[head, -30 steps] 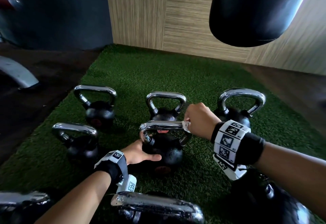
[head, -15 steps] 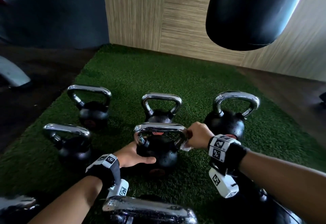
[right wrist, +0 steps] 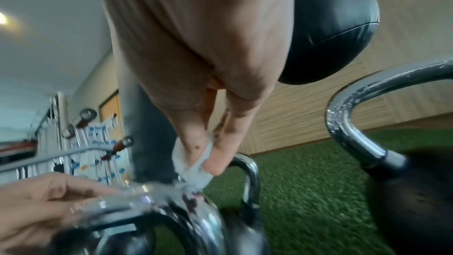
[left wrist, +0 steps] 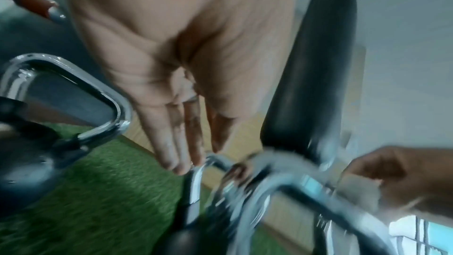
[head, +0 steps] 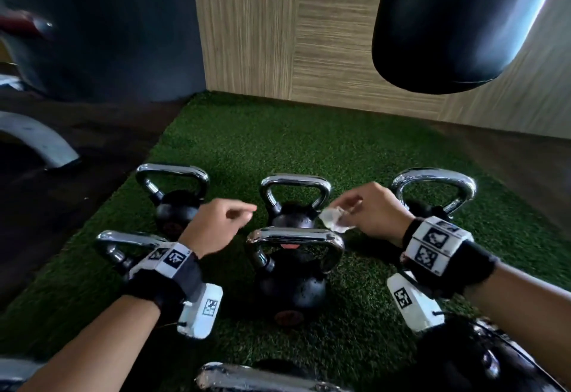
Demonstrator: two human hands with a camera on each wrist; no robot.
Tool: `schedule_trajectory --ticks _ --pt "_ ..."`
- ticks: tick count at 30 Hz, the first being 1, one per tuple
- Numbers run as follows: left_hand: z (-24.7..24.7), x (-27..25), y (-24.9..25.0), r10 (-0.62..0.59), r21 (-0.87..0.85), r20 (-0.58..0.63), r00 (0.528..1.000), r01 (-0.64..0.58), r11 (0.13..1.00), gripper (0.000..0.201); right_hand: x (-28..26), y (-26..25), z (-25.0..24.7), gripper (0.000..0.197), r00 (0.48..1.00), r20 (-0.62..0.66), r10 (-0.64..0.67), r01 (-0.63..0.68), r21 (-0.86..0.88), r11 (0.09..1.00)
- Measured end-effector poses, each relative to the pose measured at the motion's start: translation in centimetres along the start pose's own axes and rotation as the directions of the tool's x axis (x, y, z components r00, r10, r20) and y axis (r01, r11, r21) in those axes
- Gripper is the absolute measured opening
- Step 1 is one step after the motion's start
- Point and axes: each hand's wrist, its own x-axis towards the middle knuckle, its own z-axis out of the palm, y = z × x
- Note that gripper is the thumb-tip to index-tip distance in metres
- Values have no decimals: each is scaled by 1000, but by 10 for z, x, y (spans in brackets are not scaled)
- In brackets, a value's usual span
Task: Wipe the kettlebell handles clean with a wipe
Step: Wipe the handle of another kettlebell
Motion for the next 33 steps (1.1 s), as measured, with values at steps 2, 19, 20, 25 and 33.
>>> schedule_trajectory --ticks 2,19,20,25,33 --pt "-2 2 29 -66 -367 72 995 88 926 20 0 -17 0 28 996 -8 -93 93 200 975" --pt "16 -1 55 176 -347 111 978 -128 929 31 -10 -18 30 89 985 -101 -139 145 58 988" --pt "15 -2 53 239 -192 37 970 -228 954 29 -12 -6 33 85 990 -111 -88 94 57 994" --pt "35 -11 54 493 118 -24 870 -487 865 18 -28 48 78 69 943 39 331 -331 247 911" --pt "43 -22 35 536 248 10 844 -521 817 26 -43 67 133 46 898 105 428 -425 467 776"
